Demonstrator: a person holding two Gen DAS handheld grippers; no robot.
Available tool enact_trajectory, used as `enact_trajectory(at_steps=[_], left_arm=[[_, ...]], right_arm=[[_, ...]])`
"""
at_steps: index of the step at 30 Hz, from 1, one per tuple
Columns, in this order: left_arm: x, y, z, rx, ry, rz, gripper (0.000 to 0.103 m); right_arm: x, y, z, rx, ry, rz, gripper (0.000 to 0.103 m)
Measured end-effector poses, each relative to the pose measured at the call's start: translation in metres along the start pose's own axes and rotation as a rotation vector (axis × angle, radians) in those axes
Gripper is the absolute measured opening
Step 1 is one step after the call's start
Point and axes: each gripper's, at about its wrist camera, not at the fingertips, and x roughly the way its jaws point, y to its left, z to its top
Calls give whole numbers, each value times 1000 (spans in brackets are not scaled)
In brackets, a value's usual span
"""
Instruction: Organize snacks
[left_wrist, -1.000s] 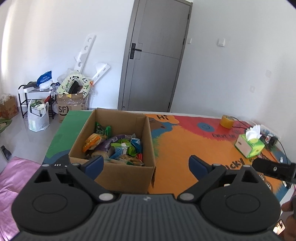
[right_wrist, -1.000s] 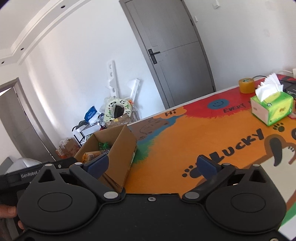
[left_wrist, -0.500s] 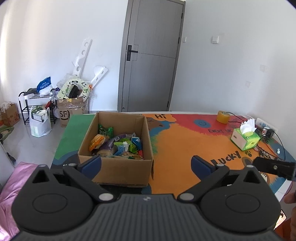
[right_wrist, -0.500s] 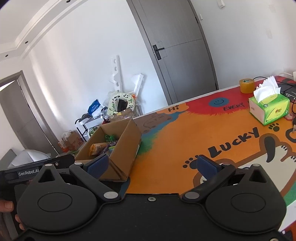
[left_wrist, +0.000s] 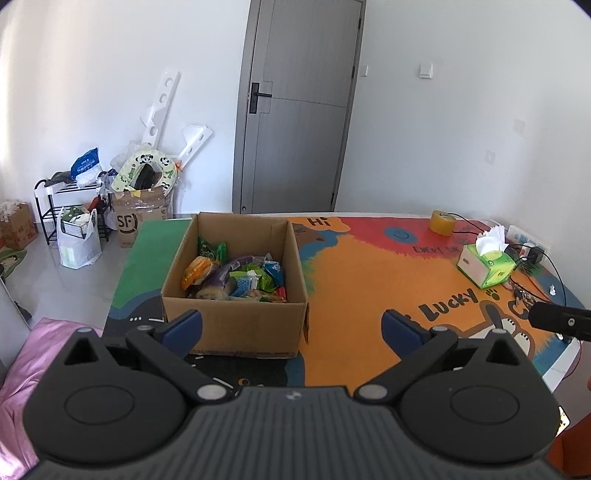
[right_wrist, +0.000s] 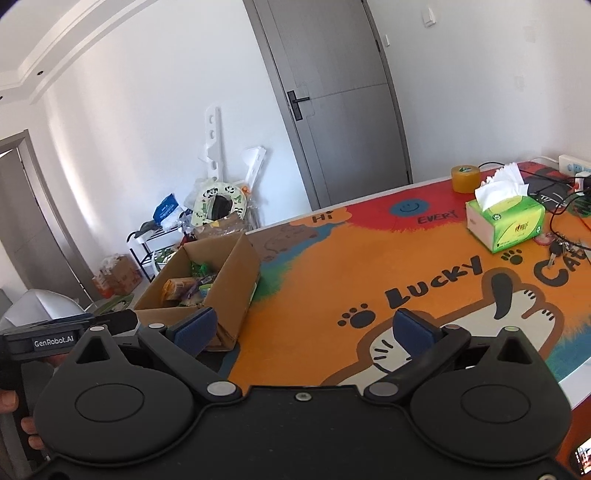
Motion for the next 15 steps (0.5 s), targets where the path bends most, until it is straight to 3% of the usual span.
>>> enact_trajectory(at_steps=[15], left_arm=[[-3,1,1,6,0,-8,102]], right_arm=[[-1,4,-3,-19,4,-11,103]])
